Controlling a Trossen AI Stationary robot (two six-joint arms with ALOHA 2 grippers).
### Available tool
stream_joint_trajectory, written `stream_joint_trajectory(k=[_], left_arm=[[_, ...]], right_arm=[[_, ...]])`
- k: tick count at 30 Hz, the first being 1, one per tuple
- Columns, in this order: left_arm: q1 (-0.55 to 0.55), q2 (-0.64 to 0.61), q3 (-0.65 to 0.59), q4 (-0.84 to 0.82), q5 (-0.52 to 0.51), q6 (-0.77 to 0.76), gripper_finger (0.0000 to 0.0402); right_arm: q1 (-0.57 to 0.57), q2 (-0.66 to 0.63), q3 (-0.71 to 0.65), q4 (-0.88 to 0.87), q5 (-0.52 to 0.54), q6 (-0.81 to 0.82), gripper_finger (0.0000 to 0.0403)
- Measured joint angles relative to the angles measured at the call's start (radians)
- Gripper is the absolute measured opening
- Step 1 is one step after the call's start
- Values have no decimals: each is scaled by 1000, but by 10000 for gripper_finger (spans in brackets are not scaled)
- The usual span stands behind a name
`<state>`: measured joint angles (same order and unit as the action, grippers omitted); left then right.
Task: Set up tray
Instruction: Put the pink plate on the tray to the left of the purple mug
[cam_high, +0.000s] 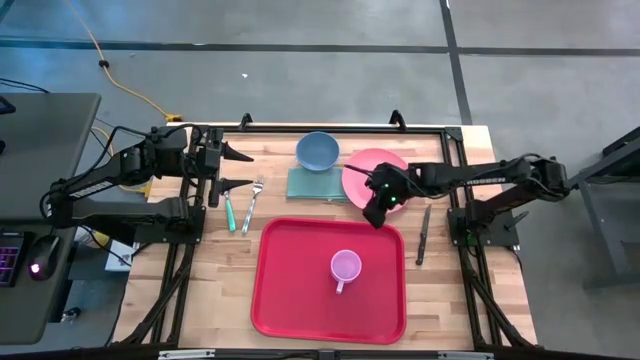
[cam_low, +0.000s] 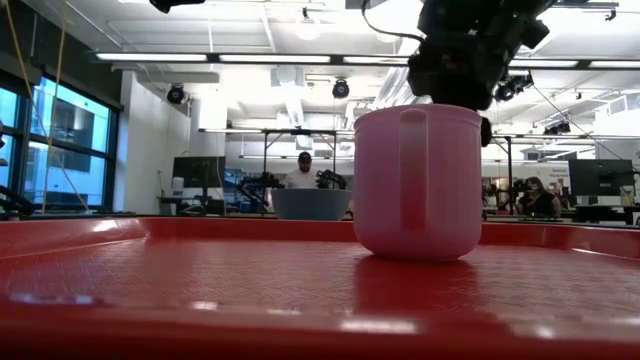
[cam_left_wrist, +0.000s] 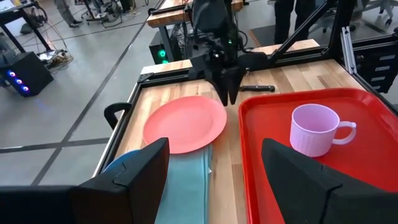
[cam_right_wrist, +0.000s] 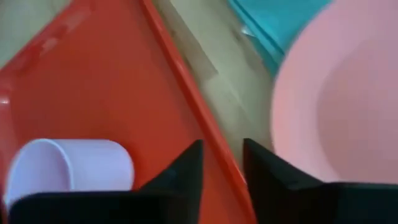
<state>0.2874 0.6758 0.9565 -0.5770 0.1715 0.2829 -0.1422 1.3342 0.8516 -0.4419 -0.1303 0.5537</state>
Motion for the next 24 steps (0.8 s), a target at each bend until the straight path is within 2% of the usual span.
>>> stream_joint_trajectory(k=[5,9,24], left_arm=[[0,0,0,-1,0,1,287],[0,0,0,-1,0,3,287],[0,0,0,-1,0,1,287]], right_arm=[[1,6,-2,15,6,-2,178],[4,43,-2,14,54,-9,214],[27,288,-2,61,73,-49,220]])
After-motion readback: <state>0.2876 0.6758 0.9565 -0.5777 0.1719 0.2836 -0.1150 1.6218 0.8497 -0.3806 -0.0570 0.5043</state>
